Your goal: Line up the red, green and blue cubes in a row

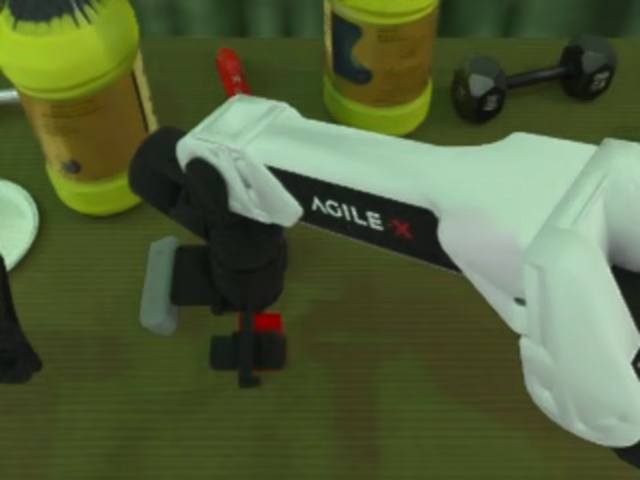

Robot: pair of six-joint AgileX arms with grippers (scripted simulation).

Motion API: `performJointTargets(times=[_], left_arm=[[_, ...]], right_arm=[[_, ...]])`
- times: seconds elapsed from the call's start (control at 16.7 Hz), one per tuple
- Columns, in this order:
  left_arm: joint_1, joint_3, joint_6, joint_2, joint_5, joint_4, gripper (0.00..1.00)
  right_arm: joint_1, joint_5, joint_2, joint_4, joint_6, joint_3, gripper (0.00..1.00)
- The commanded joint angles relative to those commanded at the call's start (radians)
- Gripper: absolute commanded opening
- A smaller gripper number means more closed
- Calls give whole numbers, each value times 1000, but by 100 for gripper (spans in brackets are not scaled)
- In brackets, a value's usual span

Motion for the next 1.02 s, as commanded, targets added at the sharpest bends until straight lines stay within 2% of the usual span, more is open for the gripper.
performJointTargets(times=[0.06,0.12,0.66,1.02], left_arm=[[0,0,0,0,0,0,100],[0,0,0,0,0,0,100],[0,0,0,0,0,0,100],[0,0,0,0,0,0,100]], right_arm=[[0,0,0,0,0,0,98],[0,0,0,0,0,0,100],[-2,0,1,-3,-1,4,100],[2,0,13,-199,-3,207,100]])
